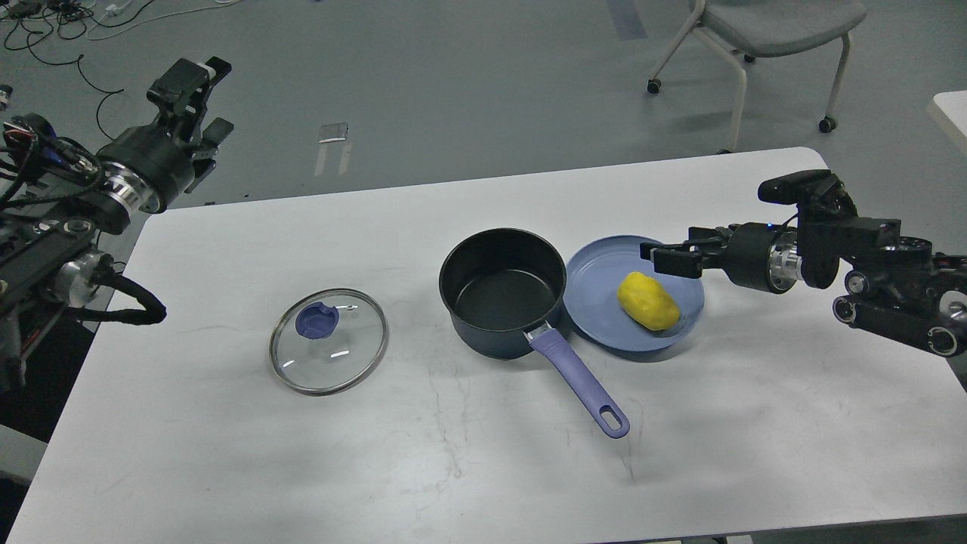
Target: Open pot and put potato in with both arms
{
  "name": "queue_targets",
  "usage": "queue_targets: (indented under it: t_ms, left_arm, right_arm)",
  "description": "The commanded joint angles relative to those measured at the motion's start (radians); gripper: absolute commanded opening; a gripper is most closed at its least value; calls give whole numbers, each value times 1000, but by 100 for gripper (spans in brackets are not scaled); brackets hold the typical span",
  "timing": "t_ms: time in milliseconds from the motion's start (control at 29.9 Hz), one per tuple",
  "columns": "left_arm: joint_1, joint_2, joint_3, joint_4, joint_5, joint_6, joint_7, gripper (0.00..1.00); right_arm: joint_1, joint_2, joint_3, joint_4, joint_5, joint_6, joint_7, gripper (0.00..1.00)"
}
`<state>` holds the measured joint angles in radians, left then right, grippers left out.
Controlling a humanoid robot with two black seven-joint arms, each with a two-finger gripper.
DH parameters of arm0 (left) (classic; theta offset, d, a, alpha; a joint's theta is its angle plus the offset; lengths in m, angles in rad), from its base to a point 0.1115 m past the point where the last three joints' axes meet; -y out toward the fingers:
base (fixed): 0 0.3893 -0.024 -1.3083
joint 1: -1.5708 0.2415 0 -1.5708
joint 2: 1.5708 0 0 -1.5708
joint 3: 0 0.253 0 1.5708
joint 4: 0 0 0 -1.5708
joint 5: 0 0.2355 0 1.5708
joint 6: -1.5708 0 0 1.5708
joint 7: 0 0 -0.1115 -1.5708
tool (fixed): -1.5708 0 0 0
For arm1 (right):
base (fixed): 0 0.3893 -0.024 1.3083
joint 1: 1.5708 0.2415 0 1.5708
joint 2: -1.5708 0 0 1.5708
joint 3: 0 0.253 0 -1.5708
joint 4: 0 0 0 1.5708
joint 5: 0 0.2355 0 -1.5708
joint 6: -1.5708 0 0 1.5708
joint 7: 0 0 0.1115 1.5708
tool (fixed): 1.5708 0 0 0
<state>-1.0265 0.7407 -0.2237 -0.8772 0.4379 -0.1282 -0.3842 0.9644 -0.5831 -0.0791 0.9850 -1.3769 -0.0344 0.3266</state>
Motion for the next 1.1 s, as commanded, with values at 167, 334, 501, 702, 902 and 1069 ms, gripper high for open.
queue_targets:
  t_ms: [167,334,501,702,902,1069]
  left_arm:
    - [0,26,-86,0,-120,-72,111,98]
    - [5,23,-129,-2,-263,-212,214,98]
    - [6,-27,-134,-22,-314,-237,231,98]
    - [13,-130,-177,-22,-390,-249,332,98]
    - [42,-216,-190,-22,-389,-249,357,98]
    - [60,-227,-190,-20,-378,-245,347,98]
  right_arm:
    - [0,12,-34,0,-20,-1,80,100]
    - [2,46,-97,-18,-28,-4,78,98]
    - [2,68,-120,-29,-28,-8,78,97]
    - [0,83,-123,-51,-28,-38,78,87]
    - [0,86,-157,-74,-28,-77,78,67]
    - [-1,86,-176,-80,-28,-87,77,54]
